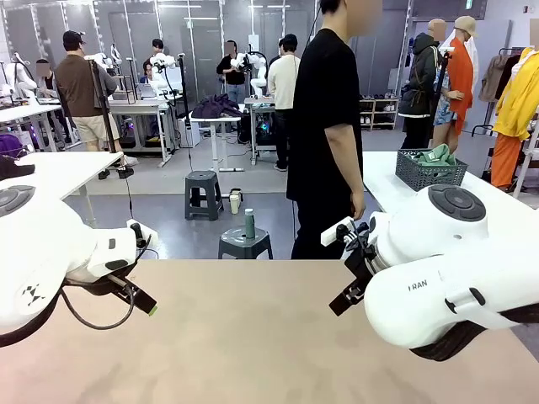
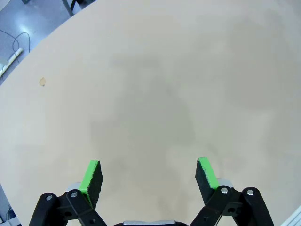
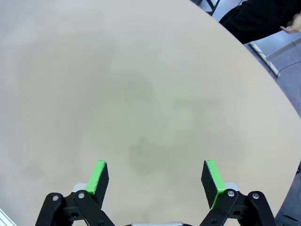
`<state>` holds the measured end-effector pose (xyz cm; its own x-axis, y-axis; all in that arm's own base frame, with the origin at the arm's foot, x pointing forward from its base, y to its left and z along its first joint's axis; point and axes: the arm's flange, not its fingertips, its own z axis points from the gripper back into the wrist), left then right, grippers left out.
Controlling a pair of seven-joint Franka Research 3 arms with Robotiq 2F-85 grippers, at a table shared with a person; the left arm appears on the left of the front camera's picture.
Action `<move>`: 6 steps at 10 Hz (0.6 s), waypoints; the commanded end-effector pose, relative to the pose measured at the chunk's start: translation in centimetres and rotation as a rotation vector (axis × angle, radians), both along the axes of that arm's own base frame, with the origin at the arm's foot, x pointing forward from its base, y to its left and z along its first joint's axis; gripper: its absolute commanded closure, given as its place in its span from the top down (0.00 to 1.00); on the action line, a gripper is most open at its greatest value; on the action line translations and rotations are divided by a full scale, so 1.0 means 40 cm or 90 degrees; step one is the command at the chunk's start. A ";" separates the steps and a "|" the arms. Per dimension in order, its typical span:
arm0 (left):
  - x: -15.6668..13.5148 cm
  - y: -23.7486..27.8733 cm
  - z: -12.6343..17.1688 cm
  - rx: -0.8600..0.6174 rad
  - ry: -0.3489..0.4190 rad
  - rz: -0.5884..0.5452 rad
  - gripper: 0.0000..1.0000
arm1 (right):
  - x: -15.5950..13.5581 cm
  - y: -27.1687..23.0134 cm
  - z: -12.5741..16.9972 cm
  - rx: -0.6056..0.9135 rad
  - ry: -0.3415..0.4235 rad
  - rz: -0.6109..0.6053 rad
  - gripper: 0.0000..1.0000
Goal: Fold the towels and place them in the basket.
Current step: When a person lays out a Towel with hook on the table, fold it in half twice.
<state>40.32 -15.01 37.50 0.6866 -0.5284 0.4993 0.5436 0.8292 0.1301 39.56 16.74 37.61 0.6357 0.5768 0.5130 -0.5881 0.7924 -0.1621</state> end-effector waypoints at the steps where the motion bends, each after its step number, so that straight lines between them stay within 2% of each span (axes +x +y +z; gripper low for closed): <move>1: 0.038 0.003 0.072 -0.035 0.022 -0.009 1.00 | 0.040 0.000 0.079 0.021 0.006 -0.005 1.00; 3: 0.076 0.012 0.158 -0.055 0.049 -0.020 1.00 | 0.069 -0.004 0.170 0.042 0.022 -0.009 1.00; 5: 0.091 0.037 0.218 -0.121 0.086 -0.013 1.00 | 0.078 -0.023 0.228 0.079 0.056 -0.004 1.00; 6: 0.096 0.069 0.256 -0.187 0.123 -0.013 1.00 | 0.085 -0.058 0.260 0.102 0.107 -0.008 1.00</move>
<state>43.64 -14.07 46.97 0.7430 -0.4308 0.5121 0.5545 0.8248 -0.1106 42.58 16.50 47.20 0.7018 0.4865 0.5203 -0.5665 0.8240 -0.0063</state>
